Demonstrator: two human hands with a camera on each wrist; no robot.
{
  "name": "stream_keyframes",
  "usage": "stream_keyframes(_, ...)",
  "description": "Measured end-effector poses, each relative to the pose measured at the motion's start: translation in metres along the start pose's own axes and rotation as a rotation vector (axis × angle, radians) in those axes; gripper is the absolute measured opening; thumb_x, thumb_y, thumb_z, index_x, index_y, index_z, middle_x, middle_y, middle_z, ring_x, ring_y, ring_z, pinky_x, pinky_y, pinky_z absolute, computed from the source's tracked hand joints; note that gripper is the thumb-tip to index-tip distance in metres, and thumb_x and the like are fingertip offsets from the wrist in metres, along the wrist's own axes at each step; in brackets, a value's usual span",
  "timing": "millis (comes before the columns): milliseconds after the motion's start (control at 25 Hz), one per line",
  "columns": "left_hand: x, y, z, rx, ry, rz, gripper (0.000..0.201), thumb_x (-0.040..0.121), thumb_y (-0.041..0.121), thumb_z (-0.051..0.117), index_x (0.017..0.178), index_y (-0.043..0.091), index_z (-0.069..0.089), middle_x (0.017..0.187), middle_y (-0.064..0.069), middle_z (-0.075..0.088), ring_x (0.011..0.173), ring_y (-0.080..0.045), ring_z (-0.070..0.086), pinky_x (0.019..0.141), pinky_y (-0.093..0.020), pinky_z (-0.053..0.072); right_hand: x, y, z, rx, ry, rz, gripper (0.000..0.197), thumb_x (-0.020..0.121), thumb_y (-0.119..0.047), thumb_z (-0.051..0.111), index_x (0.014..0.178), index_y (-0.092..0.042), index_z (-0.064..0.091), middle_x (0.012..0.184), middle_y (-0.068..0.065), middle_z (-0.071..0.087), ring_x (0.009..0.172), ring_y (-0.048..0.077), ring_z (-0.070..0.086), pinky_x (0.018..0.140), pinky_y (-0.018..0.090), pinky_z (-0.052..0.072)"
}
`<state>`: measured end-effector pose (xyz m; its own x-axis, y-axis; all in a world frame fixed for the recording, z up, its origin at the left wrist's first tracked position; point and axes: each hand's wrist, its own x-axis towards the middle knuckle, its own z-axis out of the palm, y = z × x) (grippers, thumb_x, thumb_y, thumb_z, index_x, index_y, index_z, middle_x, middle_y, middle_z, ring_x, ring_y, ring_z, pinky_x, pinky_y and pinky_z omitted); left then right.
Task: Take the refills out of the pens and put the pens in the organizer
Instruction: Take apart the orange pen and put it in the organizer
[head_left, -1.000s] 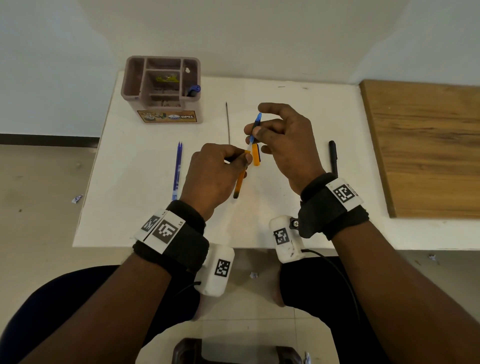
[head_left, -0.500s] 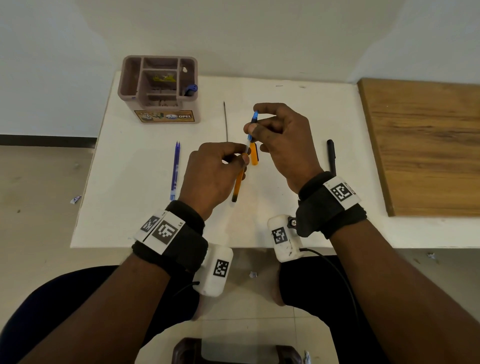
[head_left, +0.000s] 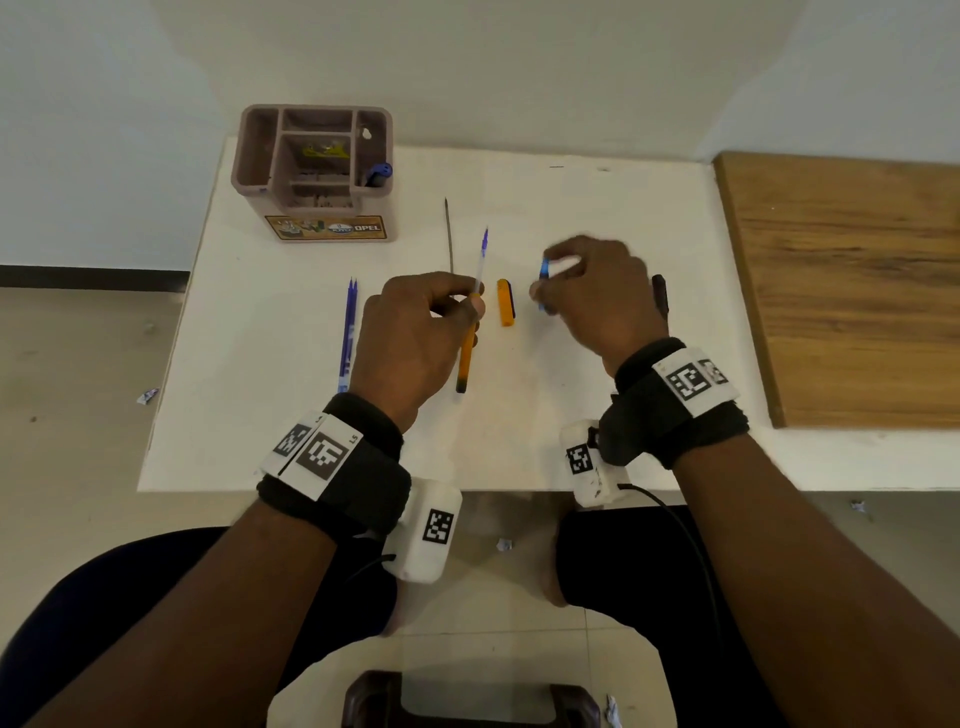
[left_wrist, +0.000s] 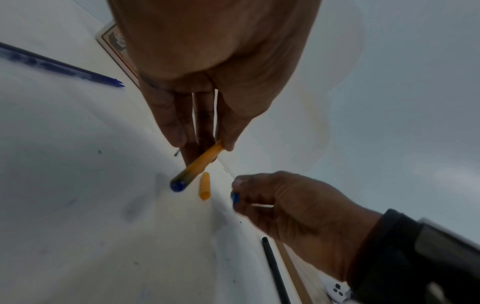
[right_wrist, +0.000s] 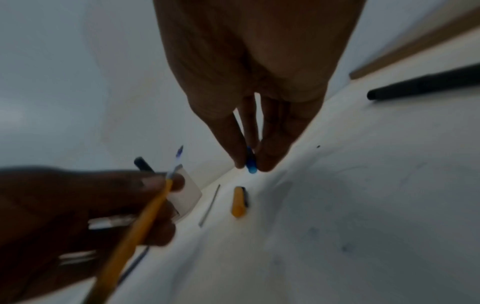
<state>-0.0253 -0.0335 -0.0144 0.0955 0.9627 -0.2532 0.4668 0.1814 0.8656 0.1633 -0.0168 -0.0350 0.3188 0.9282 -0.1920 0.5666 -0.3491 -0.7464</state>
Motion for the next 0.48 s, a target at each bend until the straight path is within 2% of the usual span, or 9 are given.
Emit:
stream_keyframes(80,0.0,0.001,0.001,-0.001,0.0,-0.004,0.031,0.099,0.027,0.063,0.128,0.019,0.07,0.104,-0.003,0.076,0.087,-0.014,0.076,0.096,-0.026,0.054,-0.002,0.005,0.008,-0.212,-0.112,0.033,0.032,0.086,-0.025,0.078,0.117,-0.022,0.072,0.118,0.009,0.072,0.103,0.024,0.07,0.095,0.033,0.057)
stream_keyframes(160,0.0,0.001,0.003,0.0,-0.004,-0.004,0.031,0.099,0.028,0.063,0.128,0.02,0.07,0.106,-0.003,0.076,0.088,-0.015,0.076,0.099,-0.03,0.054,-0.004,0.003,0.012,-0.292,-0.166,0.035,0.037,0.088,-0.023,0.078,0.124,-0.017,0.071,0.122,0.009,0.069,0.106,0.025,0.067,0.09,0.031,0.054)
stream_keyframes(240,-0.001,0.001,0.003,-0.002,-0.005,-0.001,0.031,0.099,0.028,0.063,0.128,0.021,0.07,0.105,-0.003,0.076,0.089,-0.015,0.076,0.1,-0.032,0.054,-0.005,0.0,0.013,-0.334,-0.182,0.03,0.041,0.09,-0.025,0.078,0.128,-0.014,0.068,0.124,0.008,0.067,0.104,0.022,0.062,0.085,0.028,0.048)
stream_keyframes(320,-0.001,0.001,0.002,-0.006,-0.002,-0.003,0.031,0.099,0.029,0.063,0.128,0.021,0.07,0.104,-0.002,0.076,0.089,-0.014,0.076,0.1,-0.032,0.054,-0.007,-0.001,0.013,-0.371,-0.188,0.021,0.041,0.092,-0.027,0.076,0.128,-0.013,0.067,0.122,0.007,0.067,0.098,0.02,0.059,0.084,0.028,0.046)
stream_keyframes(400,0.0,0.0,0.002,0.002,0.001,-0.001,0.031,0.099,0.03,0.063,0.128,0.022,0.07,0.103,-0.001,0.076,0.088,-0.013,0.076,0.1,-0.031,0.054,-0.009,-0.003,0.012,-0.353,-0.137,-0.022,0.033,0.094,-0.029,0.071,0.123,-0.012,0.069,0.117,0.006,0.071,0.099,0.02,0.064,0.087,0.031,0.052)
stream_keyframes(480,0.001,0.0,0.001,0.007,0.005,0.004,0.03,0.099,0.031,0.063,0.128,0.023,0.07,0.102,0.0,0.077,0.086,-0.012,0.076,0.101,-0.033,0.054,-0.011,-0.01,0.011,-0.184,-0.043,-0.09,0.026,0.098,-0.034,0.065,0.11,-0.013,0.074,0.104,0.003,0.075,0.092,0.017,0.068,0.09,0.036,0.057)
